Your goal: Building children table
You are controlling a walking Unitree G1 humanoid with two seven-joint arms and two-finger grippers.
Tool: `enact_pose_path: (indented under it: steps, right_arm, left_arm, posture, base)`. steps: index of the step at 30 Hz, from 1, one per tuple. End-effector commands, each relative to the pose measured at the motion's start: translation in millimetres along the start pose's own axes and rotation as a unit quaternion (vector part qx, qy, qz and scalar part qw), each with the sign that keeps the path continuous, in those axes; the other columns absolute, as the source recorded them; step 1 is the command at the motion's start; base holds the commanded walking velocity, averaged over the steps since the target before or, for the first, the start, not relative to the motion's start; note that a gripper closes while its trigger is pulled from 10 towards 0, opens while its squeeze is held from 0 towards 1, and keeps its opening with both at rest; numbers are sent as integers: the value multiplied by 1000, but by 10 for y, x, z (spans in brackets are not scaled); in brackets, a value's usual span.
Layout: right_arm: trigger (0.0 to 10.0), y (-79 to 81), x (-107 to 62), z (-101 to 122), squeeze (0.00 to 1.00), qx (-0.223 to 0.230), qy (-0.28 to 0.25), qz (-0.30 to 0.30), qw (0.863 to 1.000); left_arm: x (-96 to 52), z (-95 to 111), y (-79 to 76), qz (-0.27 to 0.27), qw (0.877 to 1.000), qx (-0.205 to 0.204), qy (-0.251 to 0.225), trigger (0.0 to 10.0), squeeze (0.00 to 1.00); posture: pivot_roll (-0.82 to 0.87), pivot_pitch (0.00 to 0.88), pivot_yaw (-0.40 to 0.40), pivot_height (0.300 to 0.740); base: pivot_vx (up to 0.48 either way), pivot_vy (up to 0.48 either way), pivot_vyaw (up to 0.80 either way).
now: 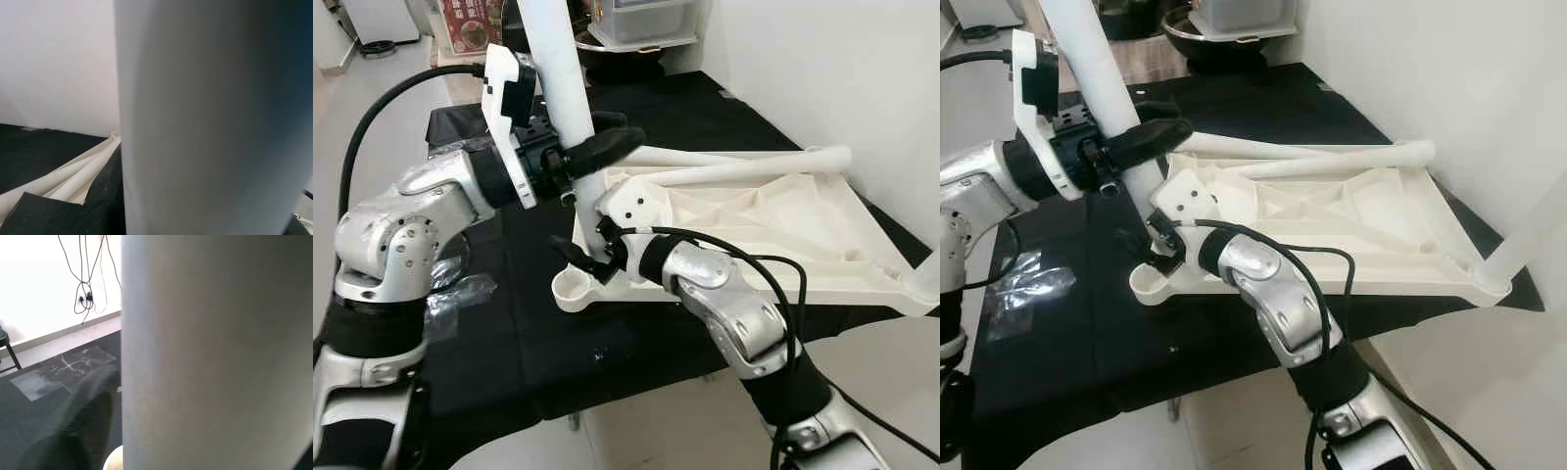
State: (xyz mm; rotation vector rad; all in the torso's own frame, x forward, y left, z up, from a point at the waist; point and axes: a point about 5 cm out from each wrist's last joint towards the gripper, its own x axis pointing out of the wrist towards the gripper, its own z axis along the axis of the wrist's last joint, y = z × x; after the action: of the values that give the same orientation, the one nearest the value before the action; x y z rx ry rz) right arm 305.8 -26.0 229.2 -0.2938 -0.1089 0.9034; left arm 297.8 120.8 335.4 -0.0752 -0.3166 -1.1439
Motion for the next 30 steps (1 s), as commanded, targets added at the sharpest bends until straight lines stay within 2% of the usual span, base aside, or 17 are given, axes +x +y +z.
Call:
enact_pose_path:
  steps: [1,5,12,13,14,15,19,21,23,25,26,27,30]
  right_arm:
    - [0,176,113,5,0,1,10,38,999]
    - [0,133,103,-5,0,13,15,27,999]
    - [0,149,103,-20,0,16,19,27,999]
    - [0,153,104,-22,0,17,19,26,999]
    - [0,153,104,-22,0,17,19,26,999]
    - [0,150,102,-24,0,17,17,23,999]
    - [0,134,95,-26,0,18,16,18,1000]
    - [0,75,75,-42,0,22,15,0,1000]
    - [0,-19,49,-59,0,33,14,-31,999]
    - [0,-182,-7,-70,0,50,4,-85,995]
    - [0,-182,-7,-70,0,50,4,-85,995]
    - [0,-387,-95,-80,0,70,-8,-149,986]
    - [0,-512,-158,-85,0,86,-16,-186,979]
  left_arm:
    - [214,-30,-273,-107,994,-30,-20,0,0]
    - [232,-35,-284,-114,993,-29,-19,0,0]
    - [262,-34,-298,-117,993,-23,-23,0,0]
    - [274,-28,-286,-108,993,-19,-31,10000,525]
    - [274,-28,-286,-108,993,-19,-31,10000,525]
    - [283,-12,-258,-98,994,-24,-43,10000,1000]
    - [281,15,-229,-88,994,-30,-56,10000,1000]
    - [250,94,-125,-48,994,-41,-87,10000,1000]
    - [172,192,-3,-12,992,-46,-114,10000,1000]
    - [-7,299,136,24,988,-57,-141,10000,1000]
    - [-7,299,136,24,988,-57,-141,10000,1000]
    - [-194,381,204,53,984,-56,-158,10000,1000]
    - [-275,410,214,70,983,-48,-160,10000,1000]
  posture:
    - [-41,57,-3,740]
    - [-42,59,1,740]
    - [-40,58,2,740]
    - [-41,57,2,740]
    - [-41,57,2,740]
    - [-42,57,1,740]
    - [-44,57,-2,740]
    - [-47,56,-5,740]
    - [-49,60,-3,740]
    - [-51,62,-1,740]
    - [-51,62,-1,740]
    - [-44,67,-1,740]
    - [-39,69,-4,740]
  base:
    - [0,0,0]
    - [0,0,0]
    - [0,0,0]
    - [0,0,0]
    - [0,0,0]
    - [0,0,0]
    - [0,0,0]
    - [0,0,0]
    - [0,0,0]
    - [0,0,0]
    - [0,0,0]
    - [0,0,0]
    - [0,0,0]
